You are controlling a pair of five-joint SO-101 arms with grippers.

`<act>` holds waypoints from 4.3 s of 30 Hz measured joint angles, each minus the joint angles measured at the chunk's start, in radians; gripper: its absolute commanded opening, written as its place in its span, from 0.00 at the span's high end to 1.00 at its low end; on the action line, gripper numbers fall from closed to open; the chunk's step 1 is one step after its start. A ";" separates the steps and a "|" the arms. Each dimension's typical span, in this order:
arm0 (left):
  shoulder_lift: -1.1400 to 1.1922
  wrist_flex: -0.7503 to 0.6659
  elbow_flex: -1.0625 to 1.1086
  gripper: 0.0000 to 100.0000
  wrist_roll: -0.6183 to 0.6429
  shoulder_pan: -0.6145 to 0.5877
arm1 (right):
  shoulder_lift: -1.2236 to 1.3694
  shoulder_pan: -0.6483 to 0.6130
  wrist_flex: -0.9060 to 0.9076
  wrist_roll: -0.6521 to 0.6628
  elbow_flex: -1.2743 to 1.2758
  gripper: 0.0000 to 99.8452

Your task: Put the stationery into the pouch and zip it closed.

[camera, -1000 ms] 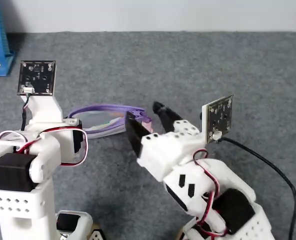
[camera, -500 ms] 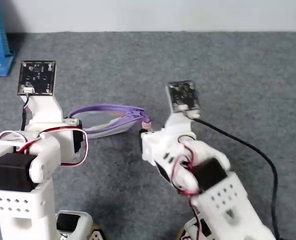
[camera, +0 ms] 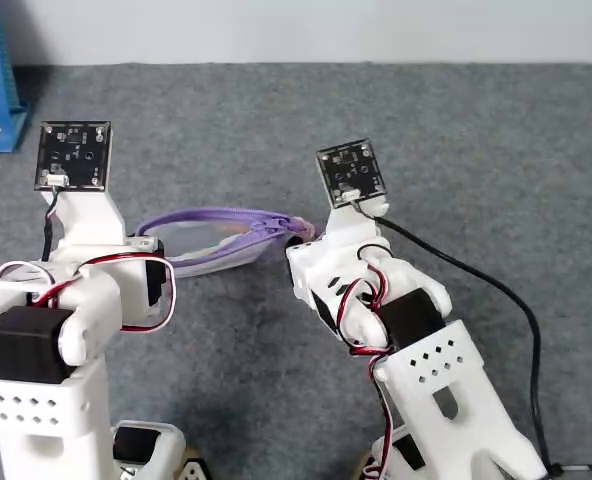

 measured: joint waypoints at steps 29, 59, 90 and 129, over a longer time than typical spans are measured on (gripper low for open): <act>0.000 0.000 0.000 0.99 0.000 0.000 | -0.203 -0.083 -0.100 0.120 0.175 0.99; 0.000 0.000 0.000 0.99 -0.035 0.000 | -0.825 -0.078 -0.028 0.129 0.322 0.99; 0.012 -0.241 0.002 0.74 -0.078 0.107 | -1.036 0.032 -0.388 0.302 0.543 0.99; -0.265 -0.267 0.354 0.89 -0.350 -0.074 | -1.036 -0.121 -0.384 0.307 0.431 0.99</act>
